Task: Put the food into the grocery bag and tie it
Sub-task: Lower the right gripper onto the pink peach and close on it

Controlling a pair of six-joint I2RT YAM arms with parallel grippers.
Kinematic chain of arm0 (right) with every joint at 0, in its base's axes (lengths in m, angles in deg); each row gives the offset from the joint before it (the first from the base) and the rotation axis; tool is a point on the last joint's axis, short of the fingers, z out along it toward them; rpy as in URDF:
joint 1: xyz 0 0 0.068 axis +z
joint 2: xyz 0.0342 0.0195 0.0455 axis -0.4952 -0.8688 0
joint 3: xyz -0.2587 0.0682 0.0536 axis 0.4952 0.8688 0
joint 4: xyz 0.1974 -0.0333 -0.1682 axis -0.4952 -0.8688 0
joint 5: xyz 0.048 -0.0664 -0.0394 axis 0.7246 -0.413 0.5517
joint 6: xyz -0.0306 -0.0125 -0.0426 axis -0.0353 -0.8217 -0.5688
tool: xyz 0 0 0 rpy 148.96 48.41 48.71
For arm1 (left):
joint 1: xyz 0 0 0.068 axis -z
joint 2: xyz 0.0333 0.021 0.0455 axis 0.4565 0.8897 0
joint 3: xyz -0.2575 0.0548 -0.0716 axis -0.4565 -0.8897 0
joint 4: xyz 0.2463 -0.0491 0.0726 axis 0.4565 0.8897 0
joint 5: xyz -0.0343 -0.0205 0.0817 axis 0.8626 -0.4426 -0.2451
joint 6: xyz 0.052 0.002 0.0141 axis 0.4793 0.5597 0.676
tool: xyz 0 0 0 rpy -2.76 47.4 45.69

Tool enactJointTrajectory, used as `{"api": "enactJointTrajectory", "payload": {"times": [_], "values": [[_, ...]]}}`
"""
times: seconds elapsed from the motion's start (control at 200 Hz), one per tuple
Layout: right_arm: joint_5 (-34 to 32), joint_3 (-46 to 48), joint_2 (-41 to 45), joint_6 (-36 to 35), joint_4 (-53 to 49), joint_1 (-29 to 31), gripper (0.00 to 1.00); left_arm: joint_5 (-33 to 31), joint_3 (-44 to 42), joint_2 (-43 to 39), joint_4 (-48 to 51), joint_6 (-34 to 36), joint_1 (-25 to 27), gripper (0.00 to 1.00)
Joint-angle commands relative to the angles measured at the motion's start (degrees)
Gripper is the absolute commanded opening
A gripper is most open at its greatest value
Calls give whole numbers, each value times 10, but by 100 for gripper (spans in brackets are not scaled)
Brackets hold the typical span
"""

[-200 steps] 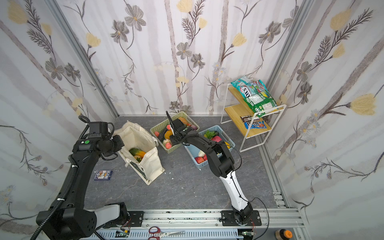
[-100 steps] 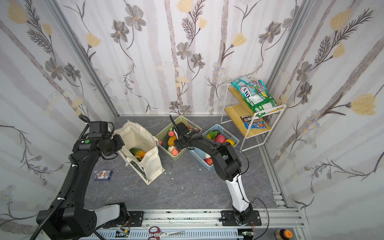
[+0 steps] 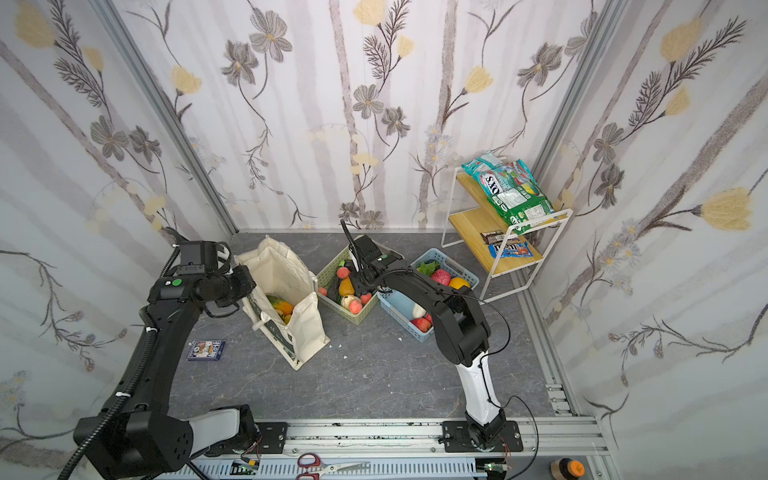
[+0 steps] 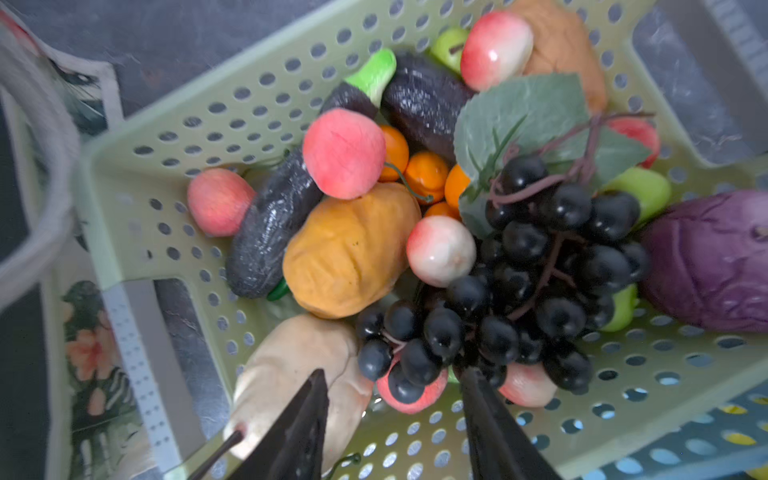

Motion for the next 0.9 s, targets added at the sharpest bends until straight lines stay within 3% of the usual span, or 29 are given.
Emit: {"api": "enactJointTrajectory", "payload": {"times": [0.0,0.29,0.475,0.899], "values": [[-8,-28,9,2,-4,-1,55,37,5,7,-7,13,1,0],[19,-130,-23,-4,-66,2,65,53,12,15,-6,23,18,0],[29,-144,-29,-8,-93,6,71,54,10,15,-8,27,23,0],[-4,-220,-119,29,-53,4,71,49,16,37,-9,24,39,0]]}}
